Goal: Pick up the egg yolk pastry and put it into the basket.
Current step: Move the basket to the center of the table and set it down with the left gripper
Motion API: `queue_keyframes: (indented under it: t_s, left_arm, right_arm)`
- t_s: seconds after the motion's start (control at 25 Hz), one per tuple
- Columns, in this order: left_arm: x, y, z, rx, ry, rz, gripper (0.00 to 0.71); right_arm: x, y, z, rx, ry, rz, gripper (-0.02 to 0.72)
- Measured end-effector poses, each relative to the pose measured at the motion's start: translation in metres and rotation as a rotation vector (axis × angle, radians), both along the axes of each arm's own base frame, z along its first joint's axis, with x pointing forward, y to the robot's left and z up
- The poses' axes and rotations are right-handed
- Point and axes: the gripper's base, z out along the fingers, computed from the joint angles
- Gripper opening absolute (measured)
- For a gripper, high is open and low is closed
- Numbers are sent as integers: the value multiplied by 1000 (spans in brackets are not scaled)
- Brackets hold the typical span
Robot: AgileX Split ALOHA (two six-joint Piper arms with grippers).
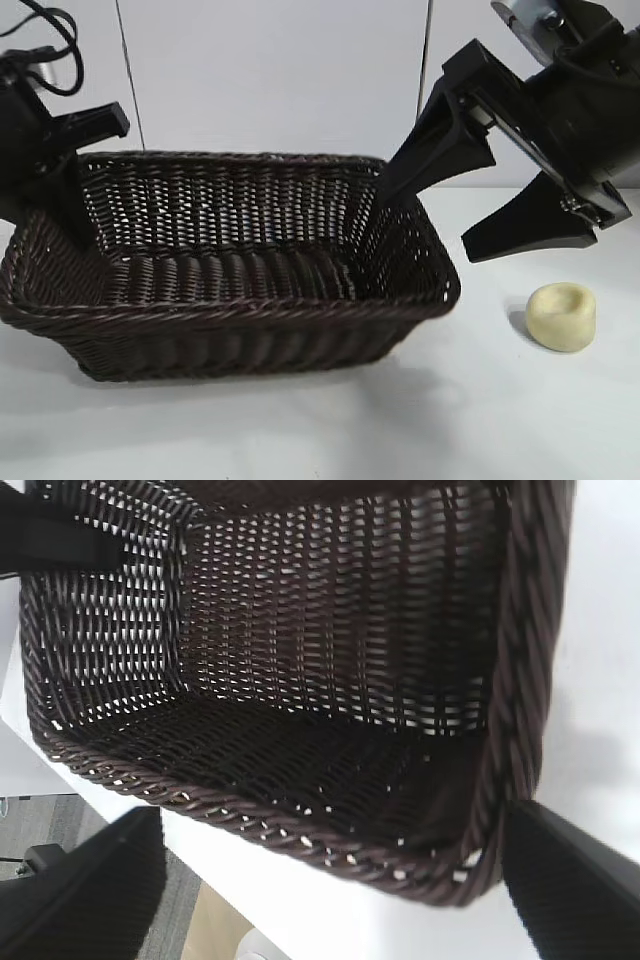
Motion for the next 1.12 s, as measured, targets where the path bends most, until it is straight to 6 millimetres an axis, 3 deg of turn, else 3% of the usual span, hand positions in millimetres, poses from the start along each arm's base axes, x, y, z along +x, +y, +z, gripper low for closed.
queue_keyframes:
  t_s: [0.4,0.88,1.0,1.12]
  left_arm:
    - [14,-7,-32,-32,61,-50,99]
    - [15,-7,-34,-29,46,-77,108]
    - [16,-9,-33,-41,38,-65,186]
    - [17,-9,-32,-48,30,-58,363]
  right_arm:
    - [0,0,0,0,-1,0,654]
    - [0,0,0,0,-1,0,654]
    - [0,0,0,0,-1,0,654]
    - [0,0,0,0,-1,0,654]
